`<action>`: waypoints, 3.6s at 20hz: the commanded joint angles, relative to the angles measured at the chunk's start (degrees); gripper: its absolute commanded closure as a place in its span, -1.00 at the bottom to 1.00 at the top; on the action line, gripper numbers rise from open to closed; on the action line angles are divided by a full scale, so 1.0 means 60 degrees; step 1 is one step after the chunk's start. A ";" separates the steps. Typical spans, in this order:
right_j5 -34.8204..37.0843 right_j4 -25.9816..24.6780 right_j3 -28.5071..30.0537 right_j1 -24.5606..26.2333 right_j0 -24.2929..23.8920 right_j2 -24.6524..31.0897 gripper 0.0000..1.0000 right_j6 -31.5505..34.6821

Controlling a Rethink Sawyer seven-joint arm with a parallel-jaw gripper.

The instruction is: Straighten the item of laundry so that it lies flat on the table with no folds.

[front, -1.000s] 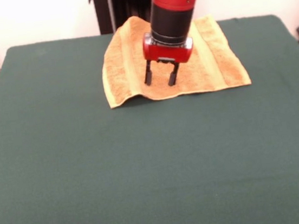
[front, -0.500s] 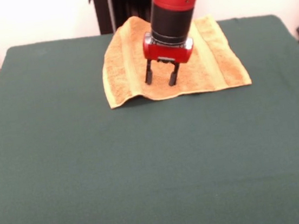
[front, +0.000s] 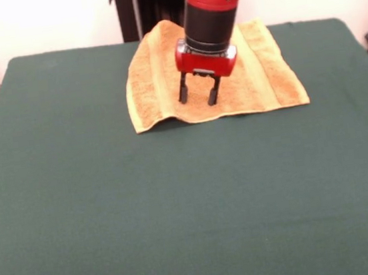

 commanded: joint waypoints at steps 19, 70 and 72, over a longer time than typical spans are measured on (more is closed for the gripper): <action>0.0311 0.1360 0.0100 0.1004 0.1183 0.3964 -1.00 0.2783; 0.2126 0.3513 -0.1265 0.0963 0.2506 0.2904 -1.00 0.2863; 0.2178 0.3467 -0.1297 0.0963 0.2523 0.2850 -1.00 0.2599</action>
